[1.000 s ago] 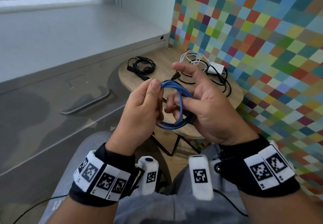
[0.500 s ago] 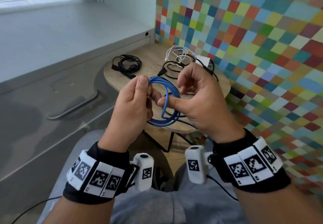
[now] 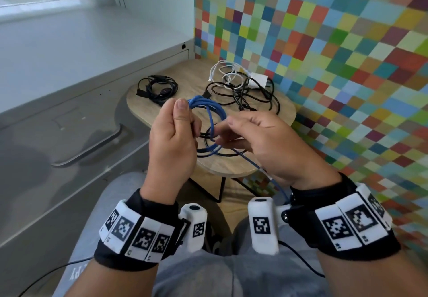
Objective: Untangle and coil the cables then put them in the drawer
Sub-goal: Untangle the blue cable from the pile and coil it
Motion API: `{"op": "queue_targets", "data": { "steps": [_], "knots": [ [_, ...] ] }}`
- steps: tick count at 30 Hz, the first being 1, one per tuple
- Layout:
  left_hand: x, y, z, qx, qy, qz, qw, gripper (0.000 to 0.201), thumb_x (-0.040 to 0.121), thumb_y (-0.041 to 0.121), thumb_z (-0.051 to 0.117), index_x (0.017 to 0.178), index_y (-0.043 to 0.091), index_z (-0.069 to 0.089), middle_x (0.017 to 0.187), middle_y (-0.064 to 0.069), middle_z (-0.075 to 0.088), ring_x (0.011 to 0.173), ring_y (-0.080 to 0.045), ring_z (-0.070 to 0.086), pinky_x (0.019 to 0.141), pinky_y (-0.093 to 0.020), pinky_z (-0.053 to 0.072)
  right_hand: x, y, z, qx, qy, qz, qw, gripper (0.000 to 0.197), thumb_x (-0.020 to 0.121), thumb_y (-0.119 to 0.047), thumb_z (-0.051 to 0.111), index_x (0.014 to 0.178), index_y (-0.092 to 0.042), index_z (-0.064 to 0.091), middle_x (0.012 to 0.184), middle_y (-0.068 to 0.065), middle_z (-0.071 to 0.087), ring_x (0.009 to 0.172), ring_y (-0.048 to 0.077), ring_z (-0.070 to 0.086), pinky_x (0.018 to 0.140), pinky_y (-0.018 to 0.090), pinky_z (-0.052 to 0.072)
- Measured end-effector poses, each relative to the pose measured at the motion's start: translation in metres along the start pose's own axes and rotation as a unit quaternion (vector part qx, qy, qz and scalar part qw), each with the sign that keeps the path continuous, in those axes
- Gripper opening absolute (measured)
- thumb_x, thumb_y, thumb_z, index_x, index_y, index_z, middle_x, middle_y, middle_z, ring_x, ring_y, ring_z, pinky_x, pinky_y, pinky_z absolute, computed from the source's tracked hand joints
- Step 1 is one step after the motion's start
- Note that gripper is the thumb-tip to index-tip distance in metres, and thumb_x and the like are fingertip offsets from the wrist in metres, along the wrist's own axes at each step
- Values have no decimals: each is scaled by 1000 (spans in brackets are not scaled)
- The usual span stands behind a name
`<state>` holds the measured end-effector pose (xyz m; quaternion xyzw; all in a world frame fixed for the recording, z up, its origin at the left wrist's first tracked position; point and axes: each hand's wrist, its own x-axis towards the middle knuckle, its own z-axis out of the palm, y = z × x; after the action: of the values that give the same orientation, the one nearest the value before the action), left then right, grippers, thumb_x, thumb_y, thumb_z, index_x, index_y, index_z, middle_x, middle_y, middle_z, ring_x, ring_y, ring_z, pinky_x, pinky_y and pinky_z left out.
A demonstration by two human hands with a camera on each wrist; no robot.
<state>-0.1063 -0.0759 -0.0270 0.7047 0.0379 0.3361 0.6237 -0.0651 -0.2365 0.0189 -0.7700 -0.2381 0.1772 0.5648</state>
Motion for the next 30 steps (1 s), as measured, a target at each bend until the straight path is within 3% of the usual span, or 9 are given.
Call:
{"op": "queue_targets", "data": {
  "steps": [4,9,13,16,18,20,22,27,30],
  "knots": [
    [-1,3,6,-13,-17,6,1000,35,107,43,36,76,30,46,65,2,51,56,-17,45,54,-38,38,-2,-2,0,-60,18,-31,998,2,92,-16,78,93,-17,78,89,3,78,80,8,71,79,26,60],
    [-3,8,13,-54,-28,-5,998,37,110,33,36,75,23,45,65,2,46,54,-14,40,50,-31,35,-1,-3,8,-52,28,-51,997,19,98,-11,69,91,-25,79,89,-6,80,85,3,75,78,15,55],
    [-4,7,12,-50,-15,-7,999,38,109,36,36,77,18,47,67,3,44,55,-14,40,49,-34,35,1,-4,8,-19,18,-57,998,22,98,-6,68,87,-22,79,97,-1,79,94,12,75,88,23,58],
    [-3,8,11,-56,-8,-30,998,41,111,34,34,82,10,52,64,-7,44,50,-13,41,46,-30,36,5,-2,11,-53,17,-61,997,15,98,-7,67,88,-16,74,94,10,75,92,27,72,90,42,60],
    [-2,10,9,-74,-1,-40,996,40,113,29,33,82,12,52,68,-14,50,47,-13,40,44,-27,34,6,-1,11,-62,17,-68,996,14,99,-6,65,93,-14,74,92,7,75,89,21,72,87,37,60],
    [1,12,4,-94,5,-53,994,38,113,29,32,82,17,51,75,-7,62,46,-15,43,43,-27,37,4,-2,9,-55,16,-64,996,18,100,-7,65,100,-18,79,99,-3,75,92,8,71,84,23,56],
    [3,12,0,-114,2,-67,991,36,113,29,31,84,15,46,76,-4,68,44,-19,45,42,-29,40,3,-3,4,-54,13,-60,997,20,100,-8,66,104,-20,82,100,-13,74,95,0,69,83,19,53],
    [4,16,-2,-158,-3,-100,982,37,113,32,28,84,14,42,64,-8,61,41,-16,40,43,-30,41,1,-1,-6,10,81,-97,992,18,98,-7,68,98,-19,82,79,-1,75,74,24,70,75,41,64],
    [7,19,-7,-186,18,-134,973,39,113,35,30,81,16,43,59,-1,47,44,-13,36,44,-27,39,2,0,-17,99,168,-123,973,19,102,-8,62,97,-16,79,76,4,67,65,22,61,66,43,61]
  ]
}}
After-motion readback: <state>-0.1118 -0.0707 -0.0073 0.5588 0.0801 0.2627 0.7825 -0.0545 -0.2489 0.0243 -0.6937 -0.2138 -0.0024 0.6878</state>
